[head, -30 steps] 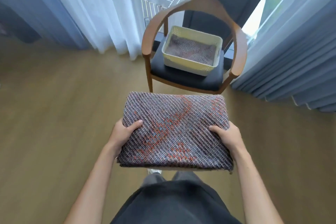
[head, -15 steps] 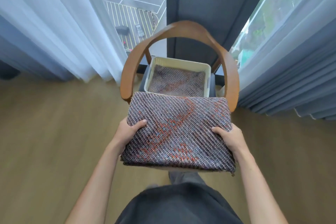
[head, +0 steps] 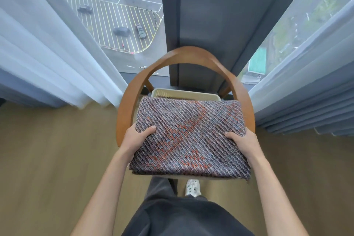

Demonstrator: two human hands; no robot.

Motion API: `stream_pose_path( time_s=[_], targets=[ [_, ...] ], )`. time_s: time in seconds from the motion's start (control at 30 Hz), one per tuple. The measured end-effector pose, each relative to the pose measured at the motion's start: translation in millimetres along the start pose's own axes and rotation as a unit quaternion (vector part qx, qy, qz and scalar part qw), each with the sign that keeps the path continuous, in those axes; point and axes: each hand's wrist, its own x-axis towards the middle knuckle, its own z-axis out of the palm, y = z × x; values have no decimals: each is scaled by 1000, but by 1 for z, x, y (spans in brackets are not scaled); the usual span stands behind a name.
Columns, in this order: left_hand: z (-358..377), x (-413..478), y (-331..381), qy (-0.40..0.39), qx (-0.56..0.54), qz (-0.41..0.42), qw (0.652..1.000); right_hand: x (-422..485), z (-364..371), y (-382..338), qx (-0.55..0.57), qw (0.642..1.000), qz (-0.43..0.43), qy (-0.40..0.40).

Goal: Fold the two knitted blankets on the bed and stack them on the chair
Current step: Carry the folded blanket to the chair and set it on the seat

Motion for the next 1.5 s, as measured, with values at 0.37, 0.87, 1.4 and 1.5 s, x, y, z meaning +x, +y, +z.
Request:
stream_pose_path(
  time_s=[0.37, 0.87, 1.4, 1.5],
  targets=[
    [-13, 107, 71, -57, 41, 8, 998, 61, 36, -60, 26, 998, 32, 50],
    [62, 173, 142, -98, 79, 20, 992, 107, -9, -102, 46, 992, 8, 113],
    [94, 214, 45, -95, 26, -89, 991, 164, 6, -51, -43, 994, 15, 102],
    [79, 217, 16, -71, 47, -111, 990, 170, 29, -26, -51, 995, 23, 78]
  ],
)
